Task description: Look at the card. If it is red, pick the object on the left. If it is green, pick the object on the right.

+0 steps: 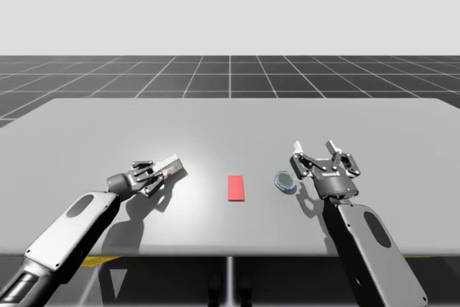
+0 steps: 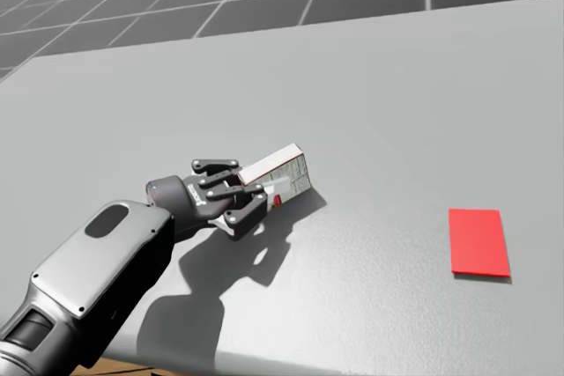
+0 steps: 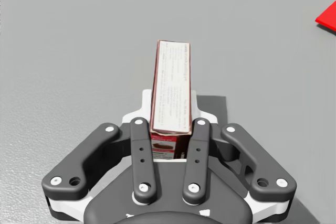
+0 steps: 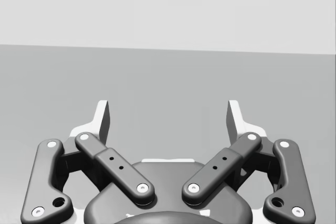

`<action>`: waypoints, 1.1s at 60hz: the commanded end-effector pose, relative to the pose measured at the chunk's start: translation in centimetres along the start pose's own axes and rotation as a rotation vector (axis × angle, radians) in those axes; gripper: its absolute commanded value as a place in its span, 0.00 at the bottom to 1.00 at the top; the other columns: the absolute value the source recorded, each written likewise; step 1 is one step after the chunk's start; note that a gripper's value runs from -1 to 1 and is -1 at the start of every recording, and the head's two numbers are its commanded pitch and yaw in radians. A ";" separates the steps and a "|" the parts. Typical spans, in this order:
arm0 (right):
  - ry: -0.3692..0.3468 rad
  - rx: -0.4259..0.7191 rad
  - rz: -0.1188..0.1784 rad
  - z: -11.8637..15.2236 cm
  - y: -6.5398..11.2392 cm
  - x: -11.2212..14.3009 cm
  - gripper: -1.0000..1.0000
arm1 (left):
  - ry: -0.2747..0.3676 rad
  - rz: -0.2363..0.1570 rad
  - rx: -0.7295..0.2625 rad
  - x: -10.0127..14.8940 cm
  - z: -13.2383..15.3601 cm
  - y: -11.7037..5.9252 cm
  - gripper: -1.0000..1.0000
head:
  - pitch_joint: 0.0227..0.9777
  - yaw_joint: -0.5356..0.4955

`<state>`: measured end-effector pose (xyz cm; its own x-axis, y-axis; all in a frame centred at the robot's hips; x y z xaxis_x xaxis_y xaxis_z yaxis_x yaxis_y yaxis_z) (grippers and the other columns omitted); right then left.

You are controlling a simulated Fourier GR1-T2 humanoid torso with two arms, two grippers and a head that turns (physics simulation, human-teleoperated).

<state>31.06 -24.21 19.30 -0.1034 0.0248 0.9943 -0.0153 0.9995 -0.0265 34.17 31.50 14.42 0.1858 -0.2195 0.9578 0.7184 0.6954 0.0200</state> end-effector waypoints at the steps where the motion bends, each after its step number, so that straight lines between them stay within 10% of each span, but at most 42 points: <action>1: -0.001 -0.001 0.000 0.0 0.0 0.0 0.00 | 0.029 -0.013 -0.067 -0.7 0.2 -0.5 1.00 | 0.77 0.85; 41: -0.002 -0.006 -0.001 0.1 -0.1 0.0 0.00 | 0.035 -0.056 -0.081 -0.5 0.2 -1.5 1.00 | 0.43 0.87; 66: -0.001 -0.015 -0.010 0.0 -0.3 0.1 0.00 | -0.146 -0.142 0.003 8.5 1.6 -1.8 1.00 | 0.44 0.88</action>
<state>31.02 -24.42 19.39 -0.1046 0.0190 0.9943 -0.0049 0.9998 -0.0196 32.72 30.65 18.73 0.0803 -0.2294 0.9700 0.6909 0.7143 0.1117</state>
